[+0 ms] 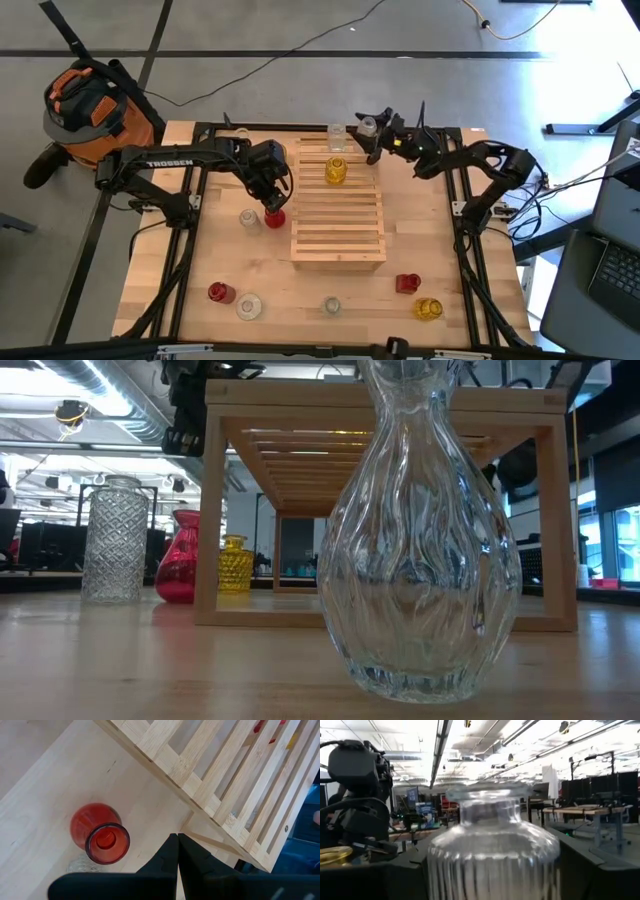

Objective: Sort vases onto shelf
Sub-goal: Align the transparent vase with the transparent vase on the shelf, then align the transparent vase with the transparent vases on the shelf

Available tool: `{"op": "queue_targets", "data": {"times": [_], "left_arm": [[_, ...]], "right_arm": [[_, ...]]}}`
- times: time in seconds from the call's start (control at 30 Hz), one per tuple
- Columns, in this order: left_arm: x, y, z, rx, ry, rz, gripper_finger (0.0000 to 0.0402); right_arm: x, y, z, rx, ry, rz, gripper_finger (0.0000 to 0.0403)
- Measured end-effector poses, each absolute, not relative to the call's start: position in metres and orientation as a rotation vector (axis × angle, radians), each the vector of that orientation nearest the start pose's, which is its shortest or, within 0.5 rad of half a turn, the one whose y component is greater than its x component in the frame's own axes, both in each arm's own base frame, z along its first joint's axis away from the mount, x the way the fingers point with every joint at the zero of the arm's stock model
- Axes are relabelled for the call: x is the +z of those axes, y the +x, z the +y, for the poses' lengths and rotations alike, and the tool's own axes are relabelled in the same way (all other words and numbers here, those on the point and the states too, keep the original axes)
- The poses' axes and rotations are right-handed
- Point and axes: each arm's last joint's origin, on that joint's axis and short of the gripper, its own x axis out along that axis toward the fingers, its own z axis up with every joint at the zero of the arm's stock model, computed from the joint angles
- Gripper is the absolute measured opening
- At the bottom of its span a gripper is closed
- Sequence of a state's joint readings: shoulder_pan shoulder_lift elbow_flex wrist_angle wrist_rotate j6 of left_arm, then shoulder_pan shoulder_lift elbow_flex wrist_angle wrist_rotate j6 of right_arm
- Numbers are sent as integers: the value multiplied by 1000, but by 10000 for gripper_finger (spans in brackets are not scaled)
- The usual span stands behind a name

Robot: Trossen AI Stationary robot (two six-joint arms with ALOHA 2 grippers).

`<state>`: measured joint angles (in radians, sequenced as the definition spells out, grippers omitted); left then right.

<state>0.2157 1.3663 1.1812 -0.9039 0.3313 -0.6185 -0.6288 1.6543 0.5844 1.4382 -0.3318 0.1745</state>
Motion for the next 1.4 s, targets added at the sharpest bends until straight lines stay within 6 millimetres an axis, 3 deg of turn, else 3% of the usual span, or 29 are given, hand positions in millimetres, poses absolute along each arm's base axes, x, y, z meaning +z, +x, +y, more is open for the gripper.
{"op": "queue_targets", "data": {"times": [0.3,0.57,0.7,0.9,1.1,1.27,1.4], "left_arm": [[292,259,46,224,-850,1062,0],[292,260,40,210,-833,1070,0],[291,260,39,208,-794,1071,0],[296,253,52,234,-784,1035,0],[324,218,77,424,-673,866,0],[330,181,101,698,-593,895,0],[324,170,127,813,-549,937,3]], "right_arm": [[230,263,-177,-202,-3,-329,266],[246,257,-173,-221,-24,-300,266],[263,249,-168,-227,-51,-309,266],[310,221,-149,-278,-106,-434,266],[356,175,-120,-379,-121,-540,266],[375,140,-98,-458,-95,-573,266],[381,120,-85,-498,-37,-593,266]]}}
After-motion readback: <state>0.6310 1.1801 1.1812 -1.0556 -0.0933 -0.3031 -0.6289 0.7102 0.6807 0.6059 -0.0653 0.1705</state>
